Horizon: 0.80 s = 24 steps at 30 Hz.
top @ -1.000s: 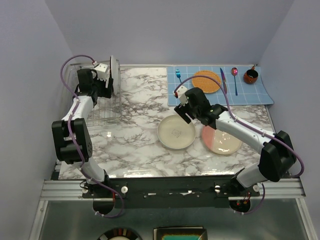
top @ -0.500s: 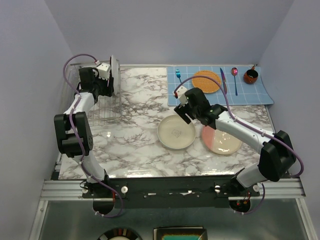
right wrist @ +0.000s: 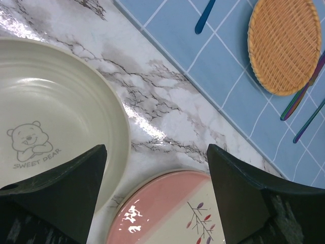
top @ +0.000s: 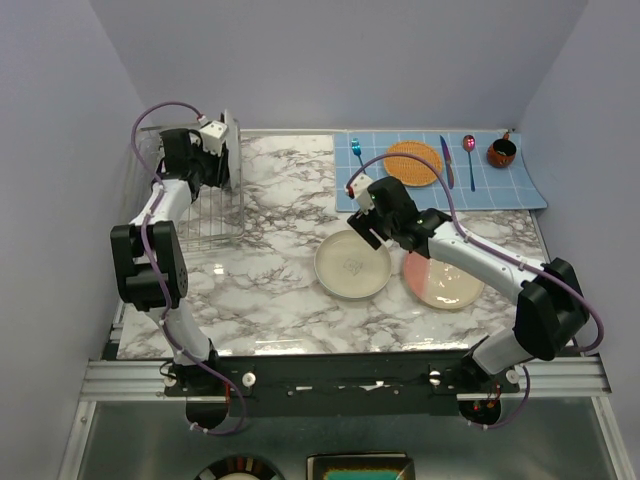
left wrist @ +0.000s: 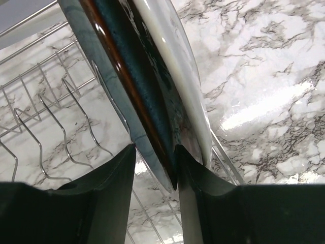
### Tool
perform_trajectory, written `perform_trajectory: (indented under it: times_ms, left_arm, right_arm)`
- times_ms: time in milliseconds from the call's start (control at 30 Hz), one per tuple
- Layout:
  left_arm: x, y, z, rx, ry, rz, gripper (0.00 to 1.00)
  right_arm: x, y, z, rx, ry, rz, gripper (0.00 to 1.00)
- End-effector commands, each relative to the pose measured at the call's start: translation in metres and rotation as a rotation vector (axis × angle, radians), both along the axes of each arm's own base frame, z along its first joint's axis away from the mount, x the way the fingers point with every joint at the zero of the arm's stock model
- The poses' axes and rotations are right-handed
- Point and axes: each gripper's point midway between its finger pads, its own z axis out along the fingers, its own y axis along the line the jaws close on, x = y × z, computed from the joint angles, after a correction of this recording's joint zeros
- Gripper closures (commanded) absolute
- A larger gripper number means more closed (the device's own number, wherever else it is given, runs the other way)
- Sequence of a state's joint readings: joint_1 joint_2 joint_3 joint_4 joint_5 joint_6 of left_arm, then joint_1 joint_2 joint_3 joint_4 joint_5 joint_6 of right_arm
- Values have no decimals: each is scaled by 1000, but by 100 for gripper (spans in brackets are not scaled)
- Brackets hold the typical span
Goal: Unload the plates from the dish rack
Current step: Unload the plate from the dish rack.
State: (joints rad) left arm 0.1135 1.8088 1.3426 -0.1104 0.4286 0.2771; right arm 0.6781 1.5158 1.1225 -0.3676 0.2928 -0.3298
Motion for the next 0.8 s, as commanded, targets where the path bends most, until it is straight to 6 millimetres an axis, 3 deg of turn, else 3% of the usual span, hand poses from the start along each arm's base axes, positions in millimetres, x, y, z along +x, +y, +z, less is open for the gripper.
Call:
perform_trajectory:
  times_ms: [0, 267, 600, 767]
  left_arm:
    - [8, -20, -6, 4, 2, -78, 60]
    - [14, -16, -14, 38, 7, -72, 70]
    - [13, -4, -16, 87, -12, -25, 100]
    - [11, -1, -12, 106, -43, -6, 100]
  right_arm:
    - [-2, -1, -12, 2, 35, -1, 12]
    - [-4, -1, -16, -5, 45, 4, 12]
    - [-5, -1, -19, -6, 56, 8, 12]
    - [-7, 0, -22, -7, 67, 12, 12]
